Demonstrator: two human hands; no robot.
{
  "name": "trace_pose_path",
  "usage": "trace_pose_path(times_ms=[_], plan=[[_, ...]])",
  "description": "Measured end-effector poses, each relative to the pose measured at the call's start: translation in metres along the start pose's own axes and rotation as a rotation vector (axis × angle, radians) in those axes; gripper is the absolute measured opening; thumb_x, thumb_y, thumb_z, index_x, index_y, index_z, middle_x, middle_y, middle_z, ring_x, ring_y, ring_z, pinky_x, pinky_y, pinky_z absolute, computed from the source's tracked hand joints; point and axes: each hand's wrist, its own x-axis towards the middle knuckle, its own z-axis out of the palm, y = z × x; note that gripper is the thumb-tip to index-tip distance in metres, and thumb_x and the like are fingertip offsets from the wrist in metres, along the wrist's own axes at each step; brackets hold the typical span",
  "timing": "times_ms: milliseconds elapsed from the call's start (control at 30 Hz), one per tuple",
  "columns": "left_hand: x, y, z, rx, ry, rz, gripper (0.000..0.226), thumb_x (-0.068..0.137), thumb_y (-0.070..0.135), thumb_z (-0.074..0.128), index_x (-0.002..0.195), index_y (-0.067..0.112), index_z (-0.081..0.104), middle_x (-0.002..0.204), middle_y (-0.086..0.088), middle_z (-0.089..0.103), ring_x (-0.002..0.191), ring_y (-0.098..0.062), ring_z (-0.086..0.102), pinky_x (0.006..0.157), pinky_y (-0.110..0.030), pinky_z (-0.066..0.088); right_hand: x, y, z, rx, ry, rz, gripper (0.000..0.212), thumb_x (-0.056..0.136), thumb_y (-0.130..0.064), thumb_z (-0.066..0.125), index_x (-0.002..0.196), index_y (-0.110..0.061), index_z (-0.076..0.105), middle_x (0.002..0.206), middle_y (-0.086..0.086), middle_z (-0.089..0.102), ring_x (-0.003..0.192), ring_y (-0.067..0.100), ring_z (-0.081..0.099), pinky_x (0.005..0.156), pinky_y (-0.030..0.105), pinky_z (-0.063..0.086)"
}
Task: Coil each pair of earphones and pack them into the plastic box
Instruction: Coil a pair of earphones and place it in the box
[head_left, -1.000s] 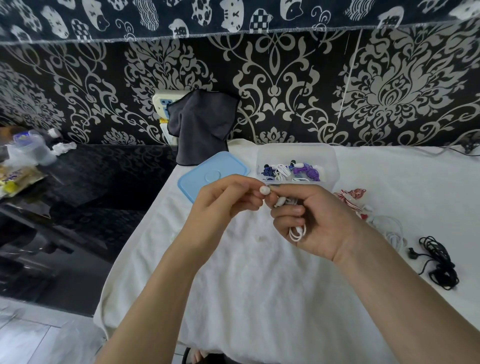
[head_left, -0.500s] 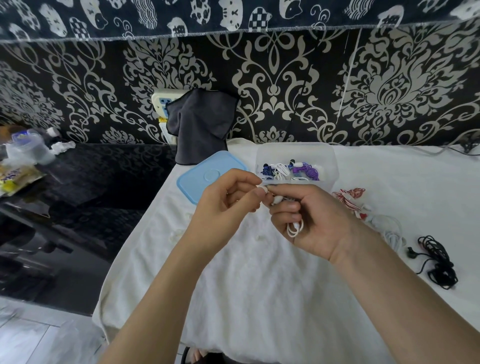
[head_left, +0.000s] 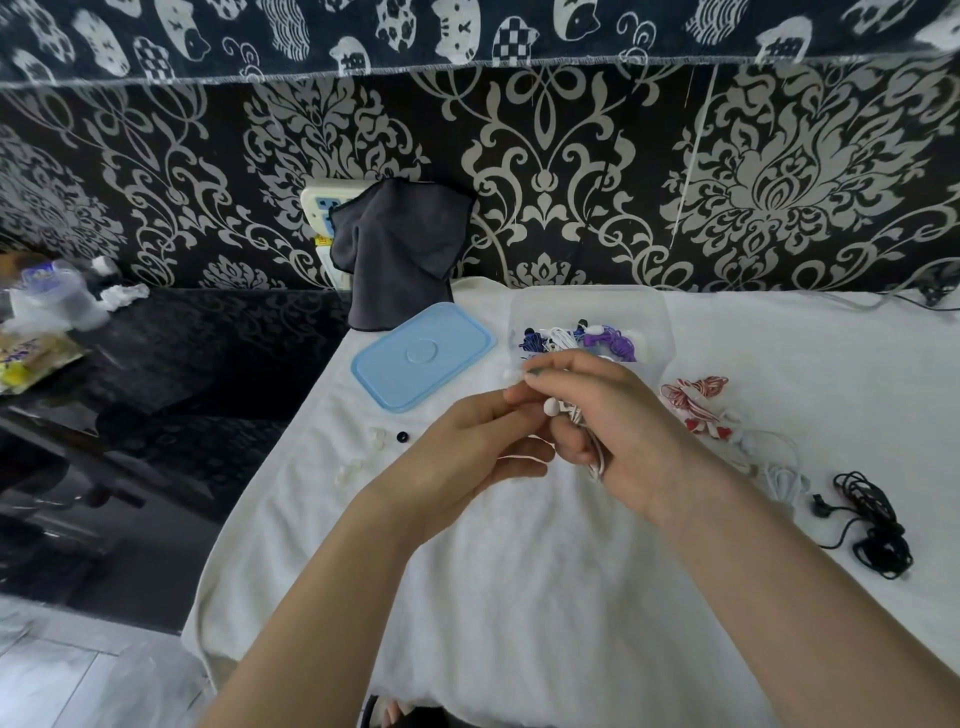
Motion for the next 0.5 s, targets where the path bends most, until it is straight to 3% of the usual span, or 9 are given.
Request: trace_pose_path(times_ms=[233, 400, 500], plan=[[-0.0021, 0.0078, 0.0028, -0.040, -0.031, -0.004, 0.020, 0.104, 0.027, 0.055, 0.107, 0.013, 0.070, 0.102, -0.008, 0.071, 0.094, -0.017, 0.059, 0.082, -0.030, 0.050, -0.0038, -0.0003, 0.0026, -0.069, 0.057, -0.142, 0.019, 0.096, -0.020, 0.063, 0.112, -0.028, 0.069, 0.090, 0.005, 0.075, 0.041, 0.013, 0.033, 0.040, 0.022, 0.028], [-0.0020, 0.0058, 0.0060, -0.010, -0.003, 0.051, 0.020, 0.101, 0.030, 0.059, 0.101, 0.013, 0.069, 0.090, -0.005, 0.067, 0.096, -0.023, 0.056, 0.077, -0.027, 0.046, -0.0034, 0.0025, 0.0056, -0.126, 0.122, -0.199, 0.008, 0.096, -0.030, 0.062, 0.101, -0.029, 0.068, 0.078, 0.002, 0.067, 0.044, 0.015, 0.043, 0.048, 0.028, 0.033], [-0.0008, 0.0058, 0.0085, -0.022, 0.018, 0.068, 0.019, 0.102, 0.027, 0.059, 0.104, 0.011, 0.069, 0.083, -0.004, 0.066, 0.091, -0.023, 0.058, 0.076, -0.030, 0.043, -0.0019, 0.0049, 0.0076, -0.163, 0.156, -0.182, 0.020, 0.095, -0.042, 0.061, 0.099, -0.022, 0.061, 0.062, 0.003, 0.058, 0.047, 0.017, 0.045, 0.048, 0.029, 0.035]])
